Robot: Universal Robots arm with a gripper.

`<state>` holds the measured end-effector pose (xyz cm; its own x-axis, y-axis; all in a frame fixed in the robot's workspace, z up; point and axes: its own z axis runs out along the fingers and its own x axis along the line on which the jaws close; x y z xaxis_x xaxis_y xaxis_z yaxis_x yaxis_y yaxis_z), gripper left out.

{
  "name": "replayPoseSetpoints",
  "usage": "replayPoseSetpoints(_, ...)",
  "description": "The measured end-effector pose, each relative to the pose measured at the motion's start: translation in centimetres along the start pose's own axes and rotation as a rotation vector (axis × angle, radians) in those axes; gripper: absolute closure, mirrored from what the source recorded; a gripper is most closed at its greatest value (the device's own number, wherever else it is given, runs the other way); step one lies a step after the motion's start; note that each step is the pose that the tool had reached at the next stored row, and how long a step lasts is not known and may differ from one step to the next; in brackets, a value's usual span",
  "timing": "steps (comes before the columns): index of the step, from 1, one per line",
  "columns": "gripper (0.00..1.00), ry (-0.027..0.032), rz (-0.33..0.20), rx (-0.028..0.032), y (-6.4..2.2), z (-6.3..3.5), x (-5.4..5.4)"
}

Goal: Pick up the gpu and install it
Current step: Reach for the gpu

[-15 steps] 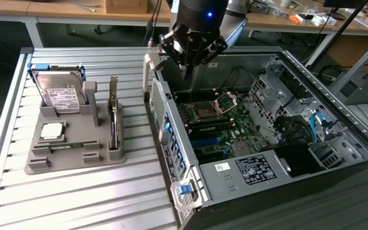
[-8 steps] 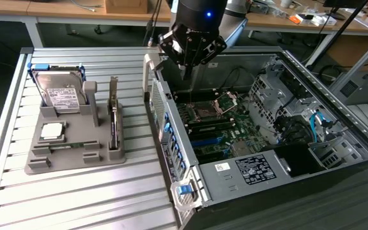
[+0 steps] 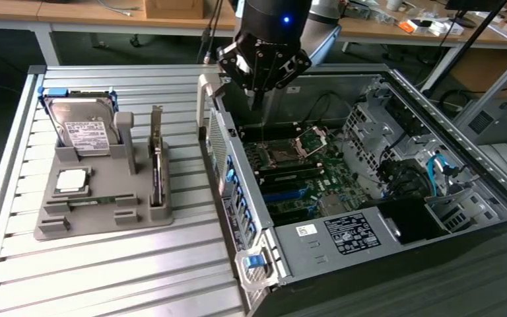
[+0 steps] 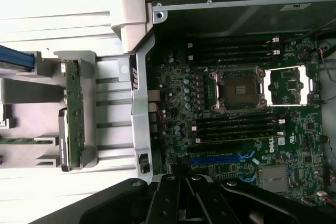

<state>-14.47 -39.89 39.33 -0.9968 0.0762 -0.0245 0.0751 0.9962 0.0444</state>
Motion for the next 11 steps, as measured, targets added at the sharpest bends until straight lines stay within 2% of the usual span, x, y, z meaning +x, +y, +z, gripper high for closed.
replayPoseSetpoints(11,0.89,0.0000,0.000,0.0000,-0.04,-0.02,0.52)
